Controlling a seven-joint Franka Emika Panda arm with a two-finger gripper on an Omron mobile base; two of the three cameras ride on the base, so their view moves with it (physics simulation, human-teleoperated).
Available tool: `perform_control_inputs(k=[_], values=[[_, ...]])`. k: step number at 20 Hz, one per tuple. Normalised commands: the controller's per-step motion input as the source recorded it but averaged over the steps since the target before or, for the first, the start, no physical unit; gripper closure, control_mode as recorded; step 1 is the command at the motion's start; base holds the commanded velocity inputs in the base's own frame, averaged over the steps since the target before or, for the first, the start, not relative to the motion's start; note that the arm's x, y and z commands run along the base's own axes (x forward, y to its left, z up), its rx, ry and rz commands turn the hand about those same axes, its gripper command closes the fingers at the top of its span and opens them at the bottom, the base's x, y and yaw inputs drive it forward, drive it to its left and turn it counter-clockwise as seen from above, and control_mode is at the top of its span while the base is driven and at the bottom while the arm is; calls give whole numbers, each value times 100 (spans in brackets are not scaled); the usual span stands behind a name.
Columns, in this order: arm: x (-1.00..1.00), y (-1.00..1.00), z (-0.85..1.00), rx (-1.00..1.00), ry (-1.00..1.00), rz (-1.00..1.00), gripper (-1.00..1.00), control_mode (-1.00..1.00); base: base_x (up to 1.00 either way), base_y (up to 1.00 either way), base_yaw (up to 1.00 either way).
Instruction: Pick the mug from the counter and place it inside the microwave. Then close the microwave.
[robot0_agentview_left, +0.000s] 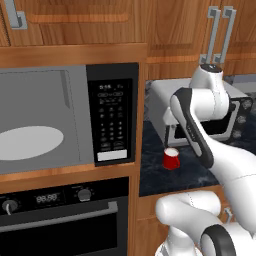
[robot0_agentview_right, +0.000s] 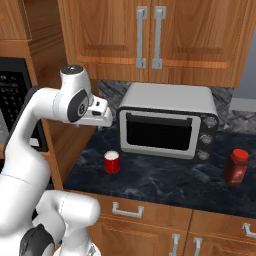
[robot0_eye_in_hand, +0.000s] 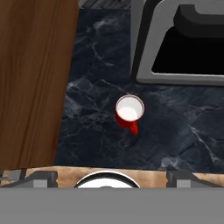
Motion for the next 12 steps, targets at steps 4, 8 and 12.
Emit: perform_control_inputs(k=[4, 8, 12], values=[[0, -15, -42, -1, 0, 0, -100, -100, 0, 0, 0], [0, -6, -32, -1, 2, 0, -100, -100, 0, 0, 0], [1, -10, -33, -4, 3, 0, -100, -100, 0, 0, 0]])
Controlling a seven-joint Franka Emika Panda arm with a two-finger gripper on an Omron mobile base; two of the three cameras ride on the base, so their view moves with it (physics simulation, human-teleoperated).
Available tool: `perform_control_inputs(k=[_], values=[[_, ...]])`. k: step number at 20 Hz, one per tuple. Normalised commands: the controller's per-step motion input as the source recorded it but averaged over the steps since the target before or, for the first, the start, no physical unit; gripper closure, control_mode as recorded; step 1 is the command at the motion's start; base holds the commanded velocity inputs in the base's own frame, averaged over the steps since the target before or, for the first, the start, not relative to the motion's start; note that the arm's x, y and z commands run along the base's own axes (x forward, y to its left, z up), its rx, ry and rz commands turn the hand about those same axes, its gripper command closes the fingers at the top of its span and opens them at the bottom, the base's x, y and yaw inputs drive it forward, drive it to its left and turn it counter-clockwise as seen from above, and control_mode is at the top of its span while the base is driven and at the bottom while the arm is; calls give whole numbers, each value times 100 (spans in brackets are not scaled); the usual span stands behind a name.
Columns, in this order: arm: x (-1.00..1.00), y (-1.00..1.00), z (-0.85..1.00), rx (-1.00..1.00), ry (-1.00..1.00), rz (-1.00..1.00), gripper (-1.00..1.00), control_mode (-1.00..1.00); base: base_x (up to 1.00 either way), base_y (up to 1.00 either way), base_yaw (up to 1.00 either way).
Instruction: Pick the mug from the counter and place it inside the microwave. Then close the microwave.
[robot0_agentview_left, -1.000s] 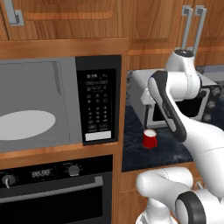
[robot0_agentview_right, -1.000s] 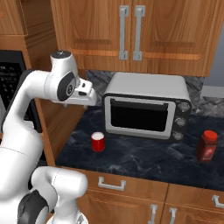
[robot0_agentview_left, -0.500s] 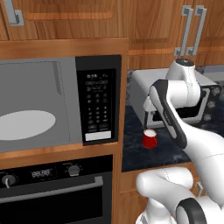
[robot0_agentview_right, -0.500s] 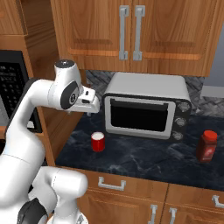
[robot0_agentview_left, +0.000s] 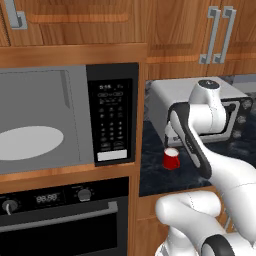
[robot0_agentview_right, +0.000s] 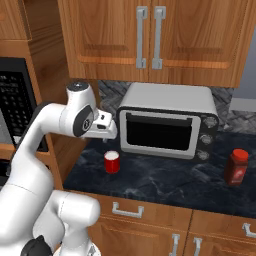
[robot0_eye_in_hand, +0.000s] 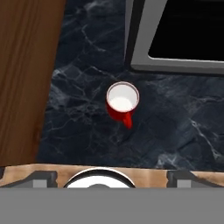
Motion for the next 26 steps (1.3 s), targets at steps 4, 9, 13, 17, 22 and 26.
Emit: perform_control_inputs(k=[4, 9, 13, 17, 22, 26], values=[[15, -28, -28, -4, 5, 0, -100, -100, 0, 0, 0], [22, -26, -19, 0, 2, 0, -100, -100, 0, 0, 0], [38, -3, -25, 0, 0, 5, -100, -100, 0, 0, 0], [31, 0, -22, 0, 0, 8, -100, -100, 0, 0, 0], [12, 0, -19, 0, 1, 9, -100, -100, 0, 0, 0], [1, 0, -40, 0, 0, 9, -100, -100, 0, 0, 0]])
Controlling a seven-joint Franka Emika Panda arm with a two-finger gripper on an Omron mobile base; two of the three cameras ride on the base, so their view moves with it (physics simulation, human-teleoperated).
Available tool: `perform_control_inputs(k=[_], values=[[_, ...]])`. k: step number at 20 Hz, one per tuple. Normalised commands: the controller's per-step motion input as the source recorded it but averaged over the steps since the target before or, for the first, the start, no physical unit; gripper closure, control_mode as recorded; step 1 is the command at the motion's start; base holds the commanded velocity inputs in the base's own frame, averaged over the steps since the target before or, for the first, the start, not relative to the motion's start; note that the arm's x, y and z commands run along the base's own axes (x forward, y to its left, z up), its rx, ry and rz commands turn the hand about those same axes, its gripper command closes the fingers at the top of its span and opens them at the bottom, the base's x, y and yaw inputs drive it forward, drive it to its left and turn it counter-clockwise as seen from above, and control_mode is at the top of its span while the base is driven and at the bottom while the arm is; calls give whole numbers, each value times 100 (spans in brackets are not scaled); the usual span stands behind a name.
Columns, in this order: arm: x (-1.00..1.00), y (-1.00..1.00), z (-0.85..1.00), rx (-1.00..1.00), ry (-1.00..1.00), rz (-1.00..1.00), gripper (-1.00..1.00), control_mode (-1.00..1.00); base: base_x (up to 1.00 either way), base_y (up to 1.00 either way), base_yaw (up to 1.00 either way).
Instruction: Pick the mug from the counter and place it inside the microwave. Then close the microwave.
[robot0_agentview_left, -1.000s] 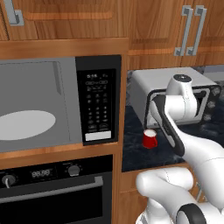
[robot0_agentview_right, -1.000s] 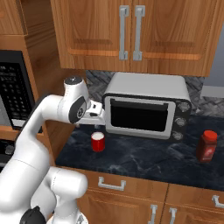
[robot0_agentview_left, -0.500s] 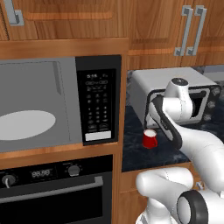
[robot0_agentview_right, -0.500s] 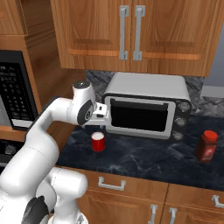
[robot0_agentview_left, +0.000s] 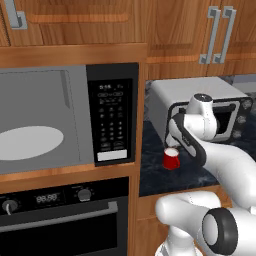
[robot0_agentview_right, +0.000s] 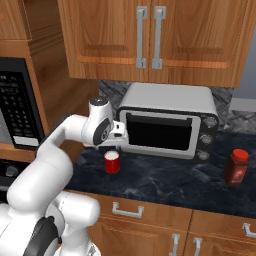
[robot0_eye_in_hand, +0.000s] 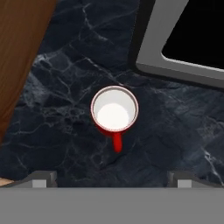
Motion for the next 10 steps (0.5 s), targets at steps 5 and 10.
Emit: perform_control_inputs(k=[5, 10], values=[[0, 0, -35, 0, 2, 7, -100, -100, 0, 0, 0], [0, 0, -22, 0, 2, 4, -100, -100, 0, 0, 0]])
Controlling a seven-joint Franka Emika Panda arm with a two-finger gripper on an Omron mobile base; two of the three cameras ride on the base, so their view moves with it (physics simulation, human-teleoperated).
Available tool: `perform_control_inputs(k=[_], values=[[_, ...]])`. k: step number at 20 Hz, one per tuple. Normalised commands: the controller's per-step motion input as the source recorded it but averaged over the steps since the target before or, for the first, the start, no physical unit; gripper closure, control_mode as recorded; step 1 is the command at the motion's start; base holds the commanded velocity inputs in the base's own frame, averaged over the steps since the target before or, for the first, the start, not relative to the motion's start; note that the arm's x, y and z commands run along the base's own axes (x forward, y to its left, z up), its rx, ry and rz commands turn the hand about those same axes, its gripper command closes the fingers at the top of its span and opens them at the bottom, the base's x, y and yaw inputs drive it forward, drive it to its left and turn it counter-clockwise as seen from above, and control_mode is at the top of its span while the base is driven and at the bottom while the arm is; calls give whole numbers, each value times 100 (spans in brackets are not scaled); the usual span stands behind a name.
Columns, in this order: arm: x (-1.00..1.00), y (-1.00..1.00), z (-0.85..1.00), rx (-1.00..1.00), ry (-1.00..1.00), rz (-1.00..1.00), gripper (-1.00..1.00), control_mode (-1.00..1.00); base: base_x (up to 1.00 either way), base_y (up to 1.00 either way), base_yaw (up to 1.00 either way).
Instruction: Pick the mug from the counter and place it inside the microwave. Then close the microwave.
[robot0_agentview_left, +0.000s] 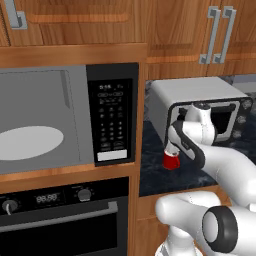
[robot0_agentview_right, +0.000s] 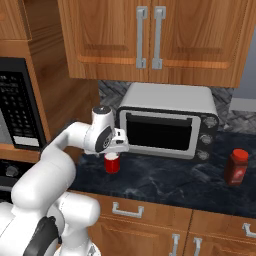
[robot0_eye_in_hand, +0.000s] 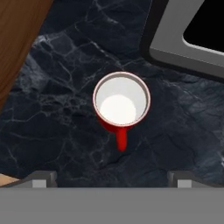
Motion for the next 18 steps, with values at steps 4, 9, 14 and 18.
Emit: perform_control_inputs(k=[4, 9, 14, 18], values=[[0, -3, -12, -1, 0, 0, -100, -100, 0, 0, 0], [2, -4, -12, -3, 1, 0, -100, -100, 0, 0, 0], [9, -3, -13, -2, 1, 0, -100, -100, 0, 0, 0], [24, 0, -25, 0, 1, 0, -100, -100, 0, 0, 0]])
